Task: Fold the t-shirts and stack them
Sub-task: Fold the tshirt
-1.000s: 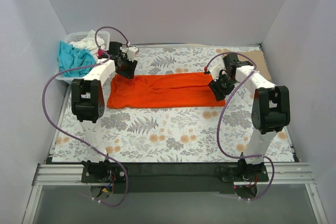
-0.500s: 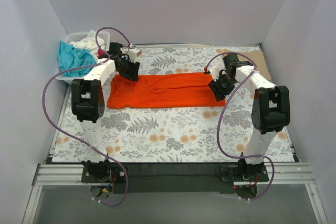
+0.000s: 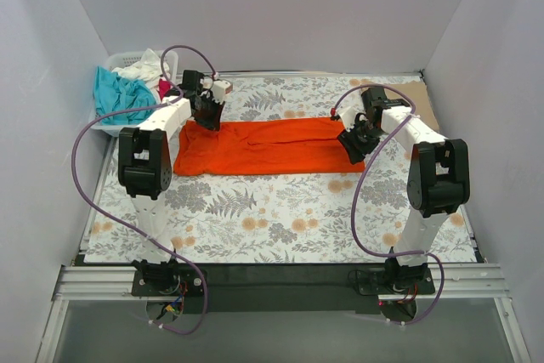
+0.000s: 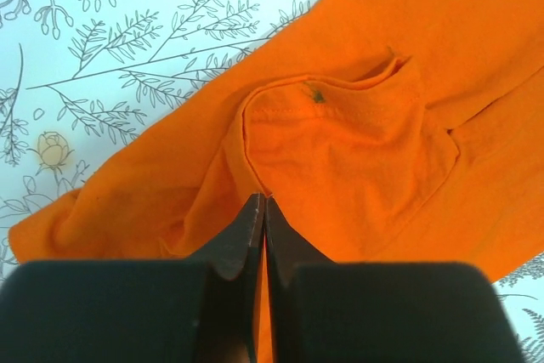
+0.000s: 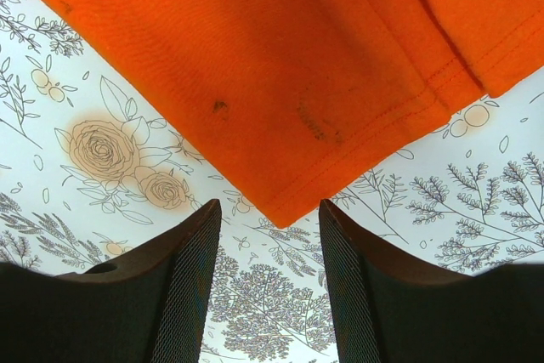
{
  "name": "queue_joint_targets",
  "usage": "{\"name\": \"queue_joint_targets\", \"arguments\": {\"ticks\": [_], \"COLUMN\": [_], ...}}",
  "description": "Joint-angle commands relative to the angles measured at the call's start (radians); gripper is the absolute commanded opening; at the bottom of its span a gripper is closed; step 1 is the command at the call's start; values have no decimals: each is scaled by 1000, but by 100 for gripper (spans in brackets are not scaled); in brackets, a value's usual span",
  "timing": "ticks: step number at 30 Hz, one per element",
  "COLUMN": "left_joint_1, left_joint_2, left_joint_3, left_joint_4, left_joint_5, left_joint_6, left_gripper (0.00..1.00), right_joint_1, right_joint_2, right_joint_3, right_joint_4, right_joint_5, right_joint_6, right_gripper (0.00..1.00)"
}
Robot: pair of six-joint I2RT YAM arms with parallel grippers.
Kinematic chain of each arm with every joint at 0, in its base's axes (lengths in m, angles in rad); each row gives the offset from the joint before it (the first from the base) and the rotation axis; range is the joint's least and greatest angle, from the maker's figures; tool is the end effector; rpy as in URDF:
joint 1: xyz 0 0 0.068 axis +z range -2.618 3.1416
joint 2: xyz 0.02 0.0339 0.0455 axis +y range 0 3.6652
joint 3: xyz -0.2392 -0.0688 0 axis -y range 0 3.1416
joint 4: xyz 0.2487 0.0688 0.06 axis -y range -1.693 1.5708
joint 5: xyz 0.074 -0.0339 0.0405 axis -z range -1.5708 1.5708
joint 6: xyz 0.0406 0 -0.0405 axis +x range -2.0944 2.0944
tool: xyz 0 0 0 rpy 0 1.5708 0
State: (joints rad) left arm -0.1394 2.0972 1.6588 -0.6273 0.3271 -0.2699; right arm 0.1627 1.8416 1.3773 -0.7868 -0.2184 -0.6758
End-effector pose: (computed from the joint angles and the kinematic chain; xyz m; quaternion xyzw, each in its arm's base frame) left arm 0.4391 -0.0748 0.1707 -0.0217 0.9560 -0.2045 0.2094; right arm 0.3626 0.0684 0.1784 -0.4153 0.8893 0.0639 0.1803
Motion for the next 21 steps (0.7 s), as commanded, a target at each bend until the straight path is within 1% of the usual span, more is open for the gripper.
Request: {"name": "queue_joint_targets", "arguments": {"ticks": [1, 2, 7, 10, 11, 15, 18, 19, 20, 21], "left_joint_1": [-5, -5, -9, -11, -12, -14, -17, -19, -19, -19], "left_joint_2": [-69, -92, -176, -242, -273, -304, -283, -272, -246, -230], "left_joint_3": [-7, -8, -73, -160, -215, -306, -335, -338, -337, -326], "left_joint_4": [-6, -17, -77, -104, -107, -77, -37, -25, -15, -9], "left_joint_5": [15, 33, 58, 79, 84, 93, 101, 89, 86, 84], "left_joint_6": [14, 14, 46, 73, 78, 74, 46, 35, 15, 6], "left_gripper": [1, 0, 0, 0, 0, 0, 0, 5, 16, 19], "right_joint_1": [-6, -6, -6, -8, -9, -12, -11, -11, -11, -12], "right_joint_2": [-5, -7, -15, -19, -19, -7, 10, 18, 24, 30], "right_joint_3": [29, 28, 25, 22, 22, 28, 54, 71, 80, 89], "right_joint_4": [-11, -11, -11, -11, -9, -9, -11, -11, -12, -12], "right_joint_5": [-6, -6, -3, 1, 1, -9, -19, -24, -27, -36], "right_joint_6": [-2, -2, -4, -8, -10, -8, 2, 5, 12, 16], "right_gripper": [48, 48, 48, 48, 48, 48, 48, 48, 48, 48]}}
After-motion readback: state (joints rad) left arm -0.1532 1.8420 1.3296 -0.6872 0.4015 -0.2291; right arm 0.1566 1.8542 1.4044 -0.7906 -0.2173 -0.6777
